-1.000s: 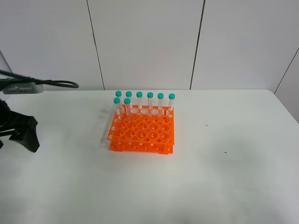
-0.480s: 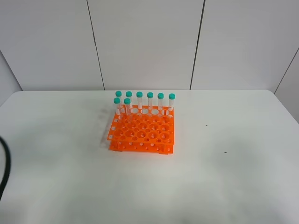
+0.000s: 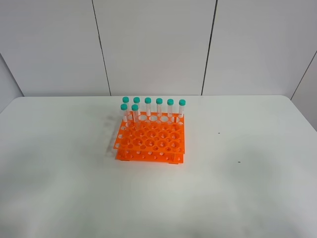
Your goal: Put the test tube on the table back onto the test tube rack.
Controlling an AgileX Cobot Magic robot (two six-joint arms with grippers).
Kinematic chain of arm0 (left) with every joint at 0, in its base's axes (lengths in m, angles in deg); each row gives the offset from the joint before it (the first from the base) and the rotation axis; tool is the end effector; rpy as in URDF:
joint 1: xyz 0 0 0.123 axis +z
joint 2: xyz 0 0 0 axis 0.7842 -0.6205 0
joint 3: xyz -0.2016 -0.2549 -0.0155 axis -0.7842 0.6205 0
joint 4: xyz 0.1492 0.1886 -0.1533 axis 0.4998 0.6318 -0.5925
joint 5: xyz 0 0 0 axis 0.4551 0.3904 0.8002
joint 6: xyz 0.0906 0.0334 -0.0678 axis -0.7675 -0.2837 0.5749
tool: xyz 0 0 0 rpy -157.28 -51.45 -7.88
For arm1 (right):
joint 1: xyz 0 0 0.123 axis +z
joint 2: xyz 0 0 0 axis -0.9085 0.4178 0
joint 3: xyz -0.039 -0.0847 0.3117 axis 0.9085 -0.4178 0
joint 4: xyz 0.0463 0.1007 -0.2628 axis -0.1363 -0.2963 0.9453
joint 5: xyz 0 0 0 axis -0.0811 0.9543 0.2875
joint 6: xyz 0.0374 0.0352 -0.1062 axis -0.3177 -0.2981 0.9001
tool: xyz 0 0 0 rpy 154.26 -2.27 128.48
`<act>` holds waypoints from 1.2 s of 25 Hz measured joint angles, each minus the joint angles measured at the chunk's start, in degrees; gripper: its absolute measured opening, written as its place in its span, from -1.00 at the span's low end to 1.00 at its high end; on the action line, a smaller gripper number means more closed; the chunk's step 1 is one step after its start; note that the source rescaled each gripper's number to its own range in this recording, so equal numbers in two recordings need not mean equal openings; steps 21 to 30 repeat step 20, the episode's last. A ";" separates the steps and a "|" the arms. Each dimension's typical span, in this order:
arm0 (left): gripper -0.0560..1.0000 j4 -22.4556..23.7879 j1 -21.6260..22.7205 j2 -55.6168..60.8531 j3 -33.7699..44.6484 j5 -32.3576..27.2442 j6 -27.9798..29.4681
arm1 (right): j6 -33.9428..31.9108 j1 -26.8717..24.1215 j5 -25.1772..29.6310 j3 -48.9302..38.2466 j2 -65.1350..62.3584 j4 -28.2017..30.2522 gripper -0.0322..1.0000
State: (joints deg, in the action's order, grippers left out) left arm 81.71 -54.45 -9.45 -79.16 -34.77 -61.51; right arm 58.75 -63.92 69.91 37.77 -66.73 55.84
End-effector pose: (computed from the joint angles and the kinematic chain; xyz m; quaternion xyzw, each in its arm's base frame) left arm 0.0092 -0.0036 0.2803 0.0261 0.8512 -0.0247 0.5237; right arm 0.0092 0.0108 0.2829 -0.0470 0.8440 0.0361 0.5331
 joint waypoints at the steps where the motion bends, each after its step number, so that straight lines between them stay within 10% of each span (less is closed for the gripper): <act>1: 1.00 0.00 0.00 0.00 0.00 0.00 0.00 | 0.00 0.00 0.00 0.00 0.00 0.00 1.00; 30: 1.00 0.05 0.00 0.00 0.00 0.00 0.00 | 0.00 0.00 0.00 0.00 0.00 0.00 1.00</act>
